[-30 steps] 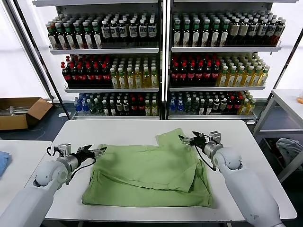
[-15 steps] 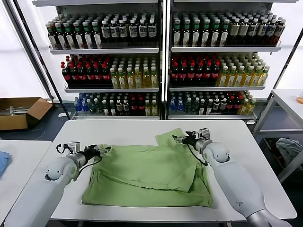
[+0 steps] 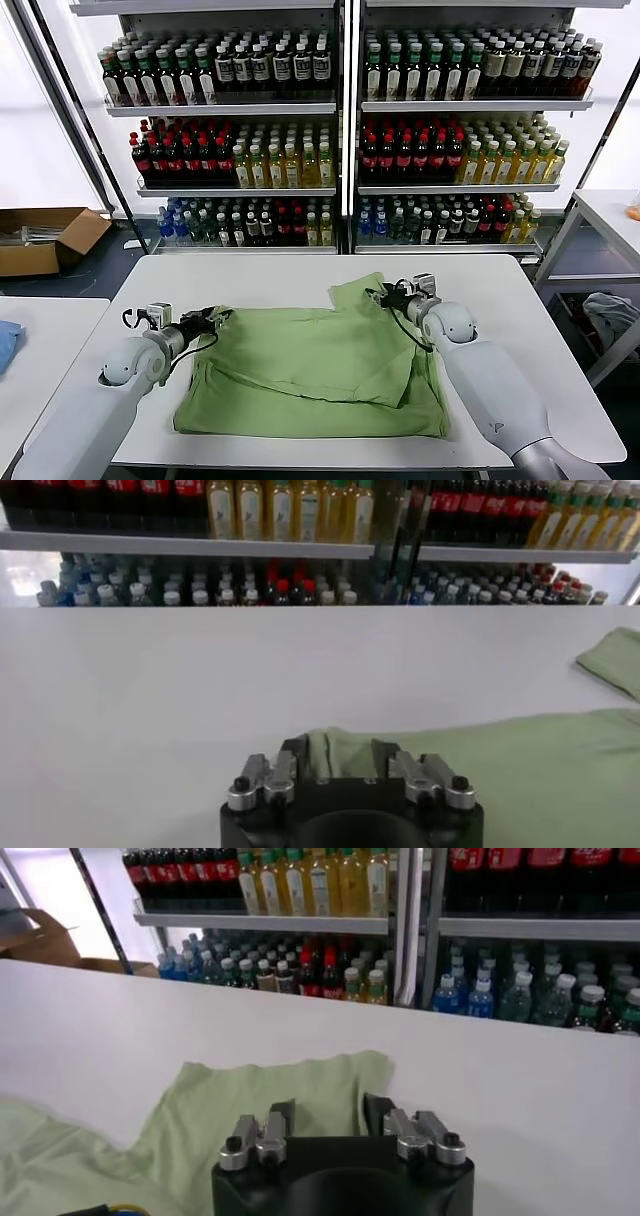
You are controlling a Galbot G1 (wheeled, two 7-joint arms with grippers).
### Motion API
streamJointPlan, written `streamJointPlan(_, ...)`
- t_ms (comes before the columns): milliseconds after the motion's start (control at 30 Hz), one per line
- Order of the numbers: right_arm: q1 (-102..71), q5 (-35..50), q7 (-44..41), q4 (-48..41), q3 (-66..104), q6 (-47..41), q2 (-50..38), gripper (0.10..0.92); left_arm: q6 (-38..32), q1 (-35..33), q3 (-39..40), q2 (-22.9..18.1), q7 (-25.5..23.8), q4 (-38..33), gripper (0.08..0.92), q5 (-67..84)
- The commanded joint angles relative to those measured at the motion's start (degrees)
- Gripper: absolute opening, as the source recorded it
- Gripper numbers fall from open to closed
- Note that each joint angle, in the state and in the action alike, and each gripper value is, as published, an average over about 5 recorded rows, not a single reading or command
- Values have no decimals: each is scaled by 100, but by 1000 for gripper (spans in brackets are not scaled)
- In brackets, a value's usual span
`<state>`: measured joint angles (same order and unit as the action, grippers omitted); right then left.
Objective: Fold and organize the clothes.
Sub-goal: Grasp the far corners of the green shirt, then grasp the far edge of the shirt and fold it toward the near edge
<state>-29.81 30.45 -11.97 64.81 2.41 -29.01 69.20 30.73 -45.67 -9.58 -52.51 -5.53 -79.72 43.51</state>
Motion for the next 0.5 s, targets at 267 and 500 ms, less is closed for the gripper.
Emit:
streamJointPlan(267, -127, 222, -99, 122, 99, 222, 57, 143, -358, -150, 42, -35, 244, 3, 133, -97)
streamJointPlan(500, -472, 596, -196, 727, 306, 479, -40, 106, -553, -279, -54, 9, 407, -391, 91, -86)
